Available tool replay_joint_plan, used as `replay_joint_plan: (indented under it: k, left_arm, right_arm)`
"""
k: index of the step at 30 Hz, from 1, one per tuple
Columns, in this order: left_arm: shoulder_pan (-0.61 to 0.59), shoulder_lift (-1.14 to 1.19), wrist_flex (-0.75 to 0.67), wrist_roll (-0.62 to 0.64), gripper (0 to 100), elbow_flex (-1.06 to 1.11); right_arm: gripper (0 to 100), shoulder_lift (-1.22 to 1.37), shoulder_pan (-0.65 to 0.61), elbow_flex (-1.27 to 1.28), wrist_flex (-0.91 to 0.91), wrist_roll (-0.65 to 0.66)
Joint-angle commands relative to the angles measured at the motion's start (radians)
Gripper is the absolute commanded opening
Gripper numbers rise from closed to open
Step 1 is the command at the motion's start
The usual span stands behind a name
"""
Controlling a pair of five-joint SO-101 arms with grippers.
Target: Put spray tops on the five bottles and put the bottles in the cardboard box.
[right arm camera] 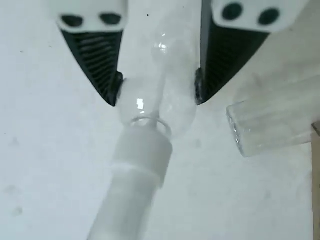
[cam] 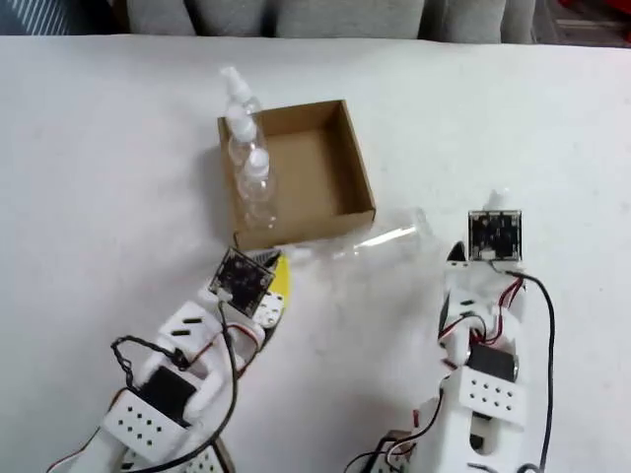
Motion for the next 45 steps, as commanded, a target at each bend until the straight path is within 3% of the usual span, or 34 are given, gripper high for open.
replay_joint_plan:
  k: [1,31,38,45]
  left_arm:
    - [-0.013,-0.016,-0.032,-0.009,2,-0.009]
    - [-0.047,-0.016,-0.138,-0.006,2,0.037]
    - [-0.05,-0.016,-0.129,-0.008,2,0.037]
    - [-0.062,-0.015,-0.114,-0.008,2,0.037]
  right_arm:
    - [1.6,-0.007,-0.039,-0.097,0.056,-0.011]
    - [1.6,-0.007,-0.456,-0.511,0.503,-0.043]
    - [1.6,-0.004,-0.503,-0.575,0.455,-0.052]
    - [1.7,0.005,-0.545,-0.532,0.211,-0.138]
